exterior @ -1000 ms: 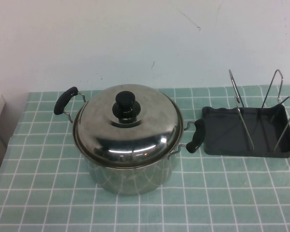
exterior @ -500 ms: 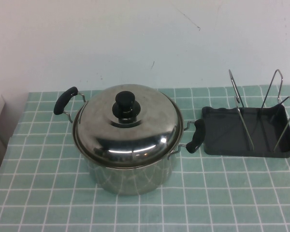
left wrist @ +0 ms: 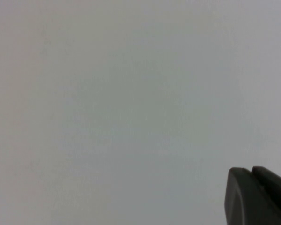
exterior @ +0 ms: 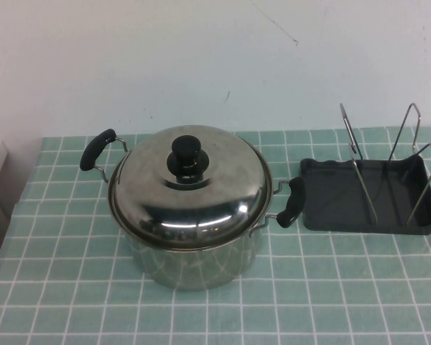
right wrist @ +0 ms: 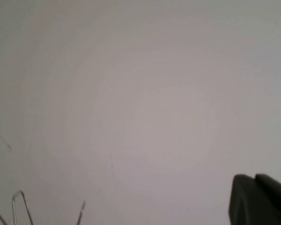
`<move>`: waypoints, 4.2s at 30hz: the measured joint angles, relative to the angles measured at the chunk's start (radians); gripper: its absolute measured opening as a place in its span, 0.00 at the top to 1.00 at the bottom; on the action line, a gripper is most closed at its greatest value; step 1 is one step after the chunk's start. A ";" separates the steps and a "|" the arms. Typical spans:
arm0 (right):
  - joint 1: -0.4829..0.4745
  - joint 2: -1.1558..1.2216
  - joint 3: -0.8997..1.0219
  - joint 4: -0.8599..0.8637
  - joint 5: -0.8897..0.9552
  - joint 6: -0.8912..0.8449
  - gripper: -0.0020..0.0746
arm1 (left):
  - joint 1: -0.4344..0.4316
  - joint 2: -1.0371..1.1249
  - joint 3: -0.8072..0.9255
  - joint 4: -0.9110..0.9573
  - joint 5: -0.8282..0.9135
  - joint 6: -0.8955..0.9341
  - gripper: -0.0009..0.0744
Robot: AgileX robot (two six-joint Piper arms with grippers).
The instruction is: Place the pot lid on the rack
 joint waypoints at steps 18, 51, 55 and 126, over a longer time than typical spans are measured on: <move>0.000 0.000 -0.101 0.014 0.556 0.019 0.98 | -0.150 0.903 -0.241 0.520 -0.678 -0.406 0.99; 0.000 0.000 -0.101 0.045 0.562 -0.026 0.98 | -0.159 1.572 -0.483 0.760 -0.847 -0.473 0.31; 0.000 0.000 -0.101 0.047 0.562 -0.026 0.98 | -0.159 1.576 -0.483 0.745 -0.857 -0.452 0.31; 0.031 0.363 -0.362 1.909 0.948 -0.926 0.24 | -0.800 1.307 -0.719 0.496 -1.019 -0.528 0.54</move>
